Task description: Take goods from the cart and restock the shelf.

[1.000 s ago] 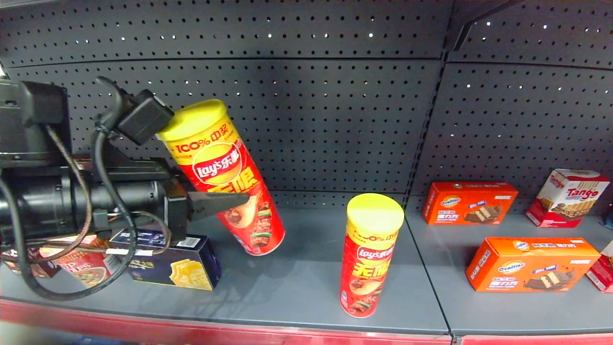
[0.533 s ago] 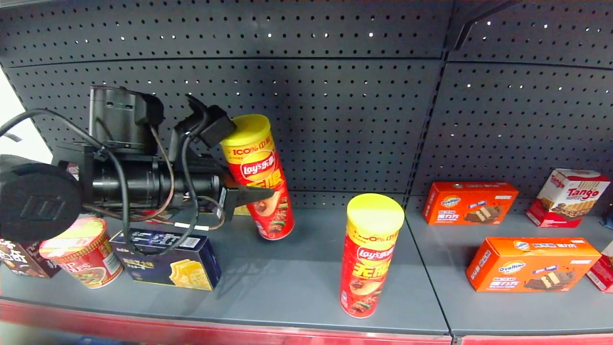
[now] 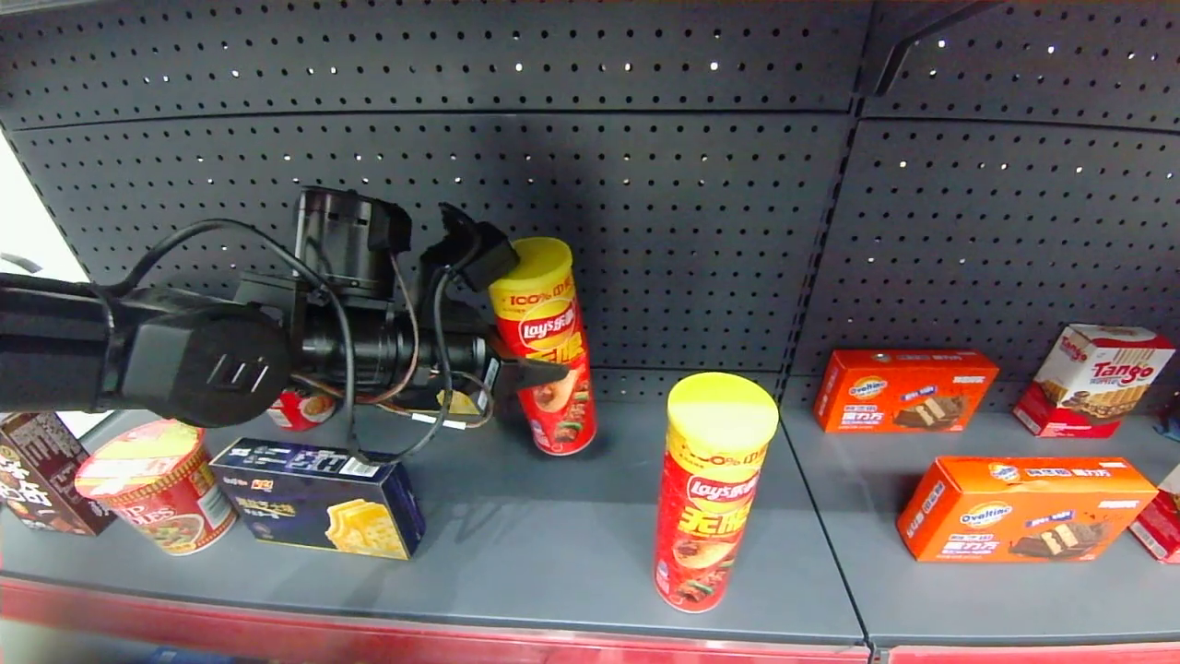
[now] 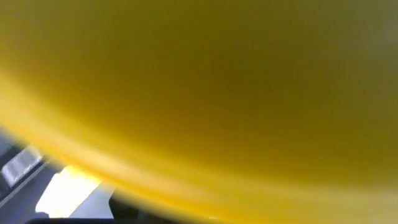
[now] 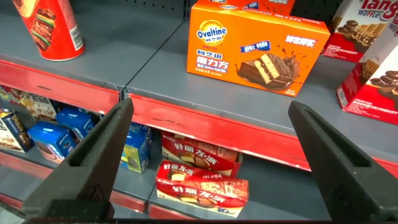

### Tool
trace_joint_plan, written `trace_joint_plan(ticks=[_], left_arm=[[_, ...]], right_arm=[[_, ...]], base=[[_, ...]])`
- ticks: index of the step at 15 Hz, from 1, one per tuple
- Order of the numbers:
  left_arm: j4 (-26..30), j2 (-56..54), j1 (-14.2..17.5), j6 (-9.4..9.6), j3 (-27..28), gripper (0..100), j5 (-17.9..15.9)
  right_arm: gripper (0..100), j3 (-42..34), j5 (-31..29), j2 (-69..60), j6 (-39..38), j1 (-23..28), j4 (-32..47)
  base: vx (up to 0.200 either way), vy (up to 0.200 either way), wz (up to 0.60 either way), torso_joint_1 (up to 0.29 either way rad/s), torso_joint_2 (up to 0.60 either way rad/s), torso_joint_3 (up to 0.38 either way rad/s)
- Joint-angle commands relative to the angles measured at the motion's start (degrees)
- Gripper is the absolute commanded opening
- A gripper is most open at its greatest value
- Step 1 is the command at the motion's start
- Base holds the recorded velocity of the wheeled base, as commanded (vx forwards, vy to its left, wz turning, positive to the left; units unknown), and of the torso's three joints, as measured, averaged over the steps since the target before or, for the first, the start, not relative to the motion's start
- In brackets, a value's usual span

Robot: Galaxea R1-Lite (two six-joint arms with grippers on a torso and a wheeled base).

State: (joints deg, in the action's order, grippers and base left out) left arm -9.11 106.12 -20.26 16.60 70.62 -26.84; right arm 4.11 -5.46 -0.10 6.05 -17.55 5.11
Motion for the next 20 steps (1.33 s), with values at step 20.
trace_joint_plan(ticks=[20], left_arm=[[7.8,16.3,-4.2,4.93,20.3,0,-0.1]], right_arm=[[100,0.0,-0.3,0.1,-0.1,0.0,0.0]], base=[[0.0,0.0,0.0,0.0,0.0,0.0]])
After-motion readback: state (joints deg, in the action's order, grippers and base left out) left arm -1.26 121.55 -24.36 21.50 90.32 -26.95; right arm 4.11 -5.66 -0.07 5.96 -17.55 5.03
